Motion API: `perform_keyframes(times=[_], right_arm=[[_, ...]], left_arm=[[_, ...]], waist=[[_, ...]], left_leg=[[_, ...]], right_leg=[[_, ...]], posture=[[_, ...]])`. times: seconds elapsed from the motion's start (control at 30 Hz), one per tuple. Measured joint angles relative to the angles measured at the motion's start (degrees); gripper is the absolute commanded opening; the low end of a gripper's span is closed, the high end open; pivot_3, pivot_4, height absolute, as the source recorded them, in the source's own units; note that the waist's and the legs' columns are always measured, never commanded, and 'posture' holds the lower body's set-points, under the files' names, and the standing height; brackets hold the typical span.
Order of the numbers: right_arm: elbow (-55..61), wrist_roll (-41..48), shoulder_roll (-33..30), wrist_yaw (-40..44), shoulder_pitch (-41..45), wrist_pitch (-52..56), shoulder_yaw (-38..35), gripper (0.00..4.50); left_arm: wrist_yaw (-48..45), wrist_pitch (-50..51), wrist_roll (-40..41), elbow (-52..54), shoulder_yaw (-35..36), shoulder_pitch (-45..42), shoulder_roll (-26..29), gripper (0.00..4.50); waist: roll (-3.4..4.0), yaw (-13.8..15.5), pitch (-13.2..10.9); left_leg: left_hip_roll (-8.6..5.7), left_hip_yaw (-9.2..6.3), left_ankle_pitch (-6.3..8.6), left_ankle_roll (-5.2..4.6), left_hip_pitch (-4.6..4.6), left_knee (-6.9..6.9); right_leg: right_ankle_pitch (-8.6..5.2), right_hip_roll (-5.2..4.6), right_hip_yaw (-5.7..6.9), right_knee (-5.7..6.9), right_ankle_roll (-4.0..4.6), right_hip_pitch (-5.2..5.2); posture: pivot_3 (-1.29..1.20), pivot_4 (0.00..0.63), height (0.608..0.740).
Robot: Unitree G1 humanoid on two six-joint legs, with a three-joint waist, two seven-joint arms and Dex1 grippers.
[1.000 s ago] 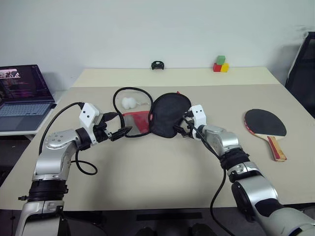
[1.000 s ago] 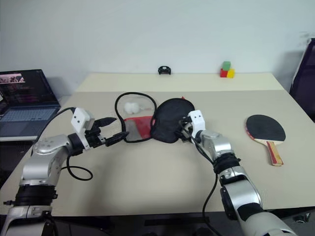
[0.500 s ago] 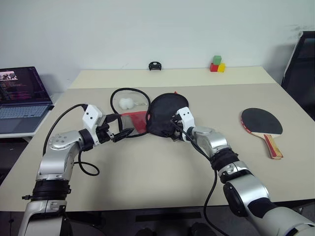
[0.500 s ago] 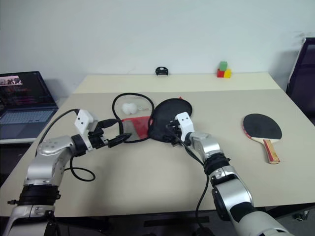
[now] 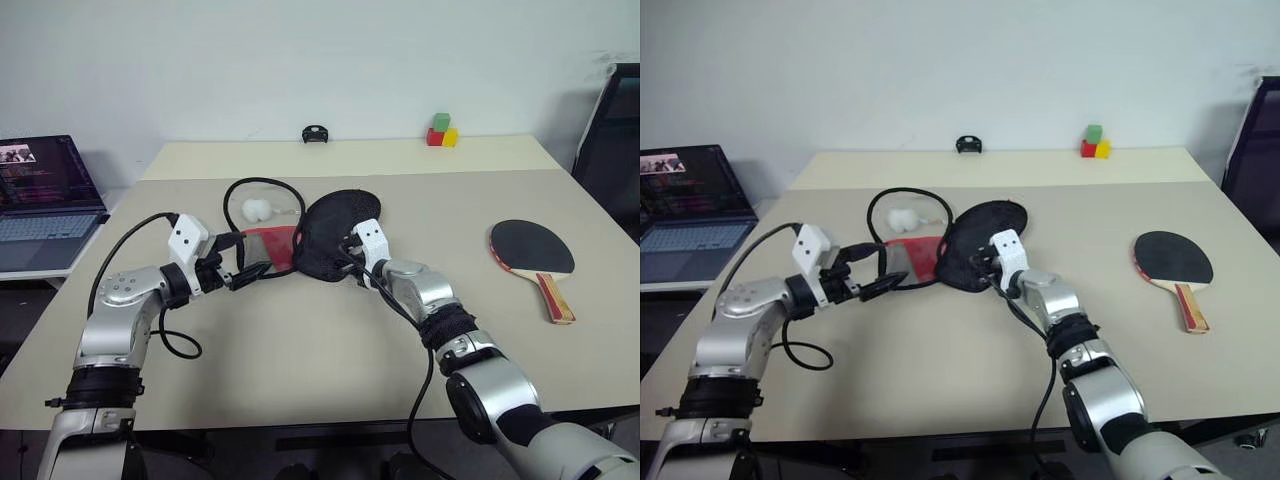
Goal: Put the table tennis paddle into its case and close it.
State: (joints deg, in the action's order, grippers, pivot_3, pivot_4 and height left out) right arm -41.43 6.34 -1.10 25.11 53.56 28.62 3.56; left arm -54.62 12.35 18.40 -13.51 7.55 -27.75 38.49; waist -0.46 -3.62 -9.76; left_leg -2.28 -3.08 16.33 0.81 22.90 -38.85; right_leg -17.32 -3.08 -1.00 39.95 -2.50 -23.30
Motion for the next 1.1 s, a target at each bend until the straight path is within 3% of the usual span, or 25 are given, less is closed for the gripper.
perform_keyframes(times=[0.57,1.1], right_arm=[[45.8,7.75,-11.85,1.73,-20.96,29.83,-1.03,0.03],[58.96,13.54,-16.35,-3.86,-28.25,42.28,-13.91,0.03]], left_arm=[[-4.11,2.23,0.13,10.19,-6.49,0.73,-0.98,4.5],[-7.84,1.92,-0.48,6.72,-10.71,-3.99,-4.46,4.5]], waist=[[-0.02,0.65,0.01],[-0.04,1.64,0.02]], left_leg=[[0.0,-0.01,0.09,-0.17,0.02,0.01],[-0.03,0.0,0.1,-0.3,0.03,0.0]], right_leg=[[0.0,0.01,-0.01,-0.01,0.0,0.02],[0.0,0.01,0.0,-0.03,0.0,0.07]], posture=[[0.0,0.15,0.74],[0.0,0.15,0.74]])
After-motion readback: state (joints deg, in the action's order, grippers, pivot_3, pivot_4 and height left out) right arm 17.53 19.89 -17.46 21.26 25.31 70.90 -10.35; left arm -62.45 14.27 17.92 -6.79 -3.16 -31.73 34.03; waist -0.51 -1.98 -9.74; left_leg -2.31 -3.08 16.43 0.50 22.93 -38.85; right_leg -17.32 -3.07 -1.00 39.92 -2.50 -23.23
